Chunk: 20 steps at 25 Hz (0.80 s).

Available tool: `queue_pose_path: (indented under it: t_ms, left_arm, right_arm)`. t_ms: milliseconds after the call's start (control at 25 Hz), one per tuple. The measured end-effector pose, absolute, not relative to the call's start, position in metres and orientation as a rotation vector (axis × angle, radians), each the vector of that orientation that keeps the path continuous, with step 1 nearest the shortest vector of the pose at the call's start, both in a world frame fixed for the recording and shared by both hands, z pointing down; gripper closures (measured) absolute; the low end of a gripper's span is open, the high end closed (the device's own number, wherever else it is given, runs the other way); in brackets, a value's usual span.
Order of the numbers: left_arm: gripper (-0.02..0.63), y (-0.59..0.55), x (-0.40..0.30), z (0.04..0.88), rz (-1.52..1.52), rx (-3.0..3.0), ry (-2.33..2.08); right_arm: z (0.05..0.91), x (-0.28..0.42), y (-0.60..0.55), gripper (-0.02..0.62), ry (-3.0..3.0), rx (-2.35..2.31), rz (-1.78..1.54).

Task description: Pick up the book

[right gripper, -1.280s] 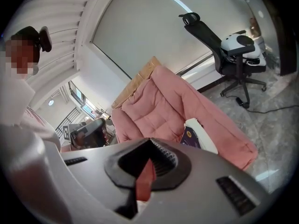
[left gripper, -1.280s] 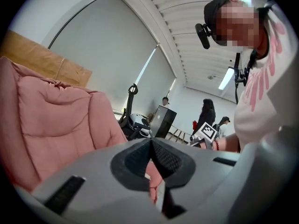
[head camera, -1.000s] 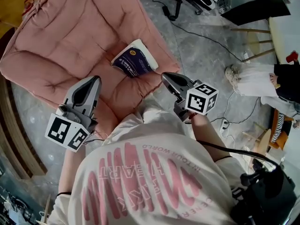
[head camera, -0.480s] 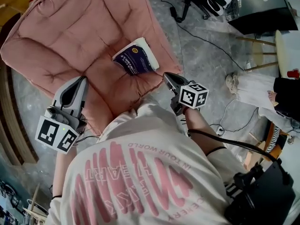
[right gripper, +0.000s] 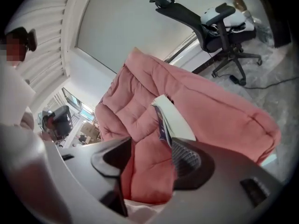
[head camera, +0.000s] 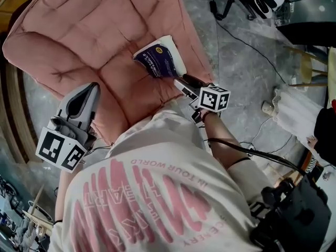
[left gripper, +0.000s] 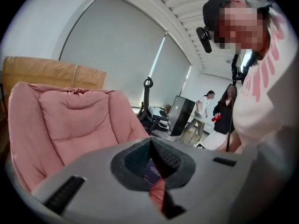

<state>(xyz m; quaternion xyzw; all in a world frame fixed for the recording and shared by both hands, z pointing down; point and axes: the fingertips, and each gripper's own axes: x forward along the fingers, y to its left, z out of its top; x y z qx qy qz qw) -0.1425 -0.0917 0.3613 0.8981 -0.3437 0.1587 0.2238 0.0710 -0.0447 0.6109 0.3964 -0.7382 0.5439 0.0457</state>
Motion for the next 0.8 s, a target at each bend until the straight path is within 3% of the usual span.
queue_pose_path:
  t_ms: [200,800]
  left_arm:
    - [0.6,-0.094,-0.123,0.365,0.523,2.519,-0.901]
    - [0.6,-0.102,-0.108,0.384,0.536,2.43,-0.914]
  right_arm:
    - [0.633,0.085,-0.041,0.264,-2.118,1.262,1.472]
    - [0.672,0.091,-0.051,0.253,-1.816,1.304,1.323]
